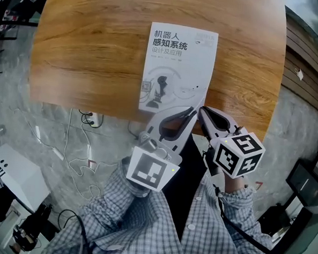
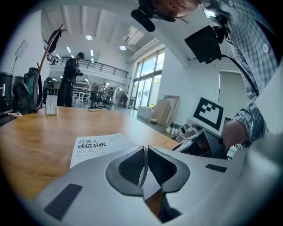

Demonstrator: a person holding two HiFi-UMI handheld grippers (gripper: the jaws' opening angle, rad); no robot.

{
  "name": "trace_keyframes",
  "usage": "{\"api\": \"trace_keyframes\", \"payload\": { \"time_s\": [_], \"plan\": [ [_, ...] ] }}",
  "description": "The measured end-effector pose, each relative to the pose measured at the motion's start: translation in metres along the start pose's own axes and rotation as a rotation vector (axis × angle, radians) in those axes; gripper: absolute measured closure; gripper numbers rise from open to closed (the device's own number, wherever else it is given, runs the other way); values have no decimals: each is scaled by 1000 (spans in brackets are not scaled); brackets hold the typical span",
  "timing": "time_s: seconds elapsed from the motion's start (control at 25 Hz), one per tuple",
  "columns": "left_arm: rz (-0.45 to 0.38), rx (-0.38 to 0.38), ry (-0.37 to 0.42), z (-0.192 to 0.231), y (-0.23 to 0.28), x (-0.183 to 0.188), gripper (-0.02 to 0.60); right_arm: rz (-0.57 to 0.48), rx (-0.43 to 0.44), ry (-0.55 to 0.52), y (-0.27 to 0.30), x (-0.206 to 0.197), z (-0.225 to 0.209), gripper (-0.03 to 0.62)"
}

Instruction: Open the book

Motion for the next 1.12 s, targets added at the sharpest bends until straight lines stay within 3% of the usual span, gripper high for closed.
{"api": "trace_keyframes", "payload": {
  "time_s": [0.12,0.28,0.68,0.96,1.12],
  "plan": [
    [-55,15,-48,8,-8,8,546,52,-21,-52,14,-10,5,562],
    [-130,77,-188,29,-22,21,548,112,-71,-140,23,-17,0,563],
    [-217,220,-352,84,-76,16,548,115,-56,-183,21,-21,0,569],
    [-276,351,-526,122,-111,-7,548,121,-81,-181,21,-23,-2,571],
    [-289,431,-573,145,-132,-23,546,113,-81,-176,21,-22,0,572]
  ]
}}
Point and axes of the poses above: the fingertips, and each gripper's own axes: y forward along the fingers, z to its left, x out of its top, the point moved 2 cm from there along -y, backward along the fingers, and after that the axes turned 6 degrees about y, right-handed, at the moved point
